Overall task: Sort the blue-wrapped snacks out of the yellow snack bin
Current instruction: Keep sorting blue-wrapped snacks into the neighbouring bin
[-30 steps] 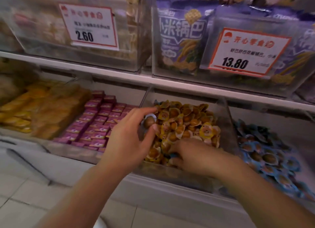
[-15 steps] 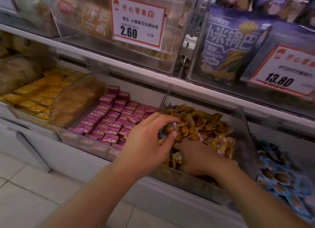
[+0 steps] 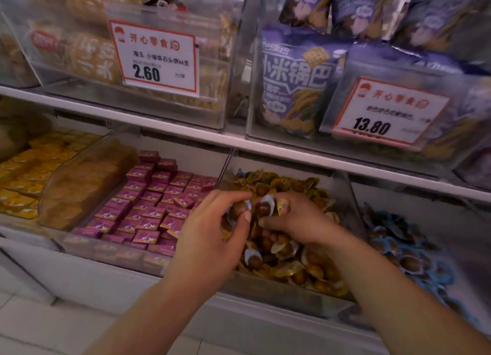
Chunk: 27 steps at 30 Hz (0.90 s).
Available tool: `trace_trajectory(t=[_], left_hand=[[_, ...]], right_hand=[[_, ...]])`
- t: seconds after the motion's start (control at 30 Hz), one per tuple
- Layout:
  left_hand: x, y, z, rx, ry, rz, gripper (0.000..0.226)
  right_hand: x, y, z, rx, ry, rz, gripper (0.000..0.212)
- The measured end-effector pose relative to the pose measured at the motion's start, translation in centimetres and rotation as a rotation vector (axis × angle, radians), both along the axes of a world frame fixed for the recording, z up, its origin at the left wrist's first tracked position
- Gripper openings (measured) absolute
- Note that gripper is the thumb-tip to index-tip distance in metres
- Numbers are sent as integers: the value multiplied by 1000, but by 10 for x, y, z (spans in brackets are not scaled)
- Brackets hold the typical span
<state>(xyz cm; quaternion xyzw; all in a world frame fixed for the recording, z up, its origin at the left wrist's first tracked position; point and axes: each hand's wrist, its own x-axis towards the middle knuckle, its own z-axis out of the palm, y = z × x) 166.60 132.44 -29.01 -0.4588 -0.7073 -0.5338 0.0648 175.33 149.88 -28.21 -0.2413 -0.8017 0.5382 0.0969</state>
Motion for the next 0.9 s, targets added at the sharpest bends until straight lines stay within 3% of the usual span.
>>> trace_trajectory(t=[0.13,0.2,0.4,0.57,0.63,0.77,0.9], left_hand=[[18,18,-12,-188,-224,-78,25],[18,28,-15,-320,-328,-93,20],[-3,40,-20,-734,22,7,11],[-5,43,-23,-887,21,-68,25],[-7,44,-20,-908,10,-96,31],[-6,46,-18,-959,31,-105,22],[-8,46,-23,-937,24,-79,5]], right_hand=[[16,5,15,-432,122,-235,28],[23,6,19,-517,133,-260,25],[39,11,23,-654,135,-272,17],[46,14,21,-733,126,-313,26],[45,11,17,-509,70,-314,28],[44,9,2,359,-229,-190,63],[45,5,1,793,-365,-281,80]])
